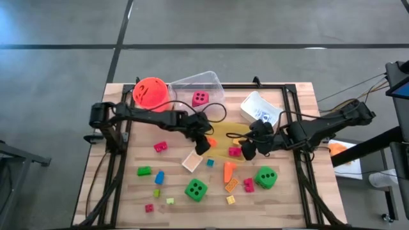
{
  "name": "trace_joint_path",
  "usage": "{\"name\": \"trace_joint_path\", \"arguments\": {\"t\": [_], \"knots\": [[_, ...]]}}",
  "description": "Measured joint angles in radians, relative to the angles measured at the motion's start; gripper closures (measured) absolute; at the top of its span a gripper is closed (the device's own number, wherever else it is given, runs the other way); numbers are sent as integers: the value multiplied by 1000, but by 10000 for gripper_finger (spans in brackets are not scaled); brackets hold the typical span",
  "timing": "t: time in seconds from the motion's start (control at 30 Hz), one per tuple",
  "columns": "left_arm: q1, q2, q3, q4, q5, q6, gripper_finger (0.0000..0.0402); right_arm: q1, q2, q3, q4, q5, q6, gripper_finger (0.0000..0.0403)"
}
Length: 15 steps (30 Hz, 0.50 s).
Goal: Pick & Place Toys
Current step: Put the orange game piece into the yellow bin
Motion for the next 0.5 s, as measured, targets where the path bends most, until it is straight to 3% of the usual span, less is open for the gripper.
{"name": "trace_joint_path", "arguments": {"t": [0.4,0.5], "knots": [[0,57,-12,3,-60,3,279,1,61,-1,6,4,6,181],[0,57,-31,5,-73,2,279,15,60,-1,7,63,21,181]]}}
